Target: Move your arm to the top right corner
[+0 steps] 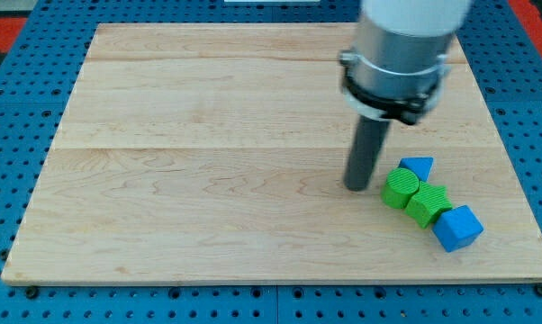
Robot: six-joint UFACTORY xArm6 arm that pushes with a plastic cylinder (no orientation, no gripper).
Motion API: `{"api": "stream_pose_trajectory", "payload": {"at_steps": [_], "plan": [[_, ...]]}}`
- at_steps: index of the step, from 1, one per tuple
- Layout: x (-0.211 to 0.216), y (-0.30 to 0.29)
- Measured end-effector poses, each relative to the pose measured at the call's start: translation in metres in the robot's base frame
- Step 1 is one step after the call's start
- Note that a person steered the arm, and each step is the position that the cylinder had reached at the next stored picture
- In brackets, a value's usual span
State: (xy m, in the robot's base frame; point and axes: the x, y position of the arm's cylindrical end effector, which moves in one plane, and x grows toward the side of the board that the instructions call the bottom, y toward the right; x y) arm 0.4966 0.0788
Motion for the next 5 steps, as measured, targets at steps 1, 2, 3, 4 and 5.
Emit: {"api": "stream_pose_trajectory", "payload": {"at_steps": [1,2,3,4,5], "plan": [[-0.060,0.009],[-0.085,0.133],[-0.111,0.248],[-0.173,0.265],[-0.284,0.239]]}}
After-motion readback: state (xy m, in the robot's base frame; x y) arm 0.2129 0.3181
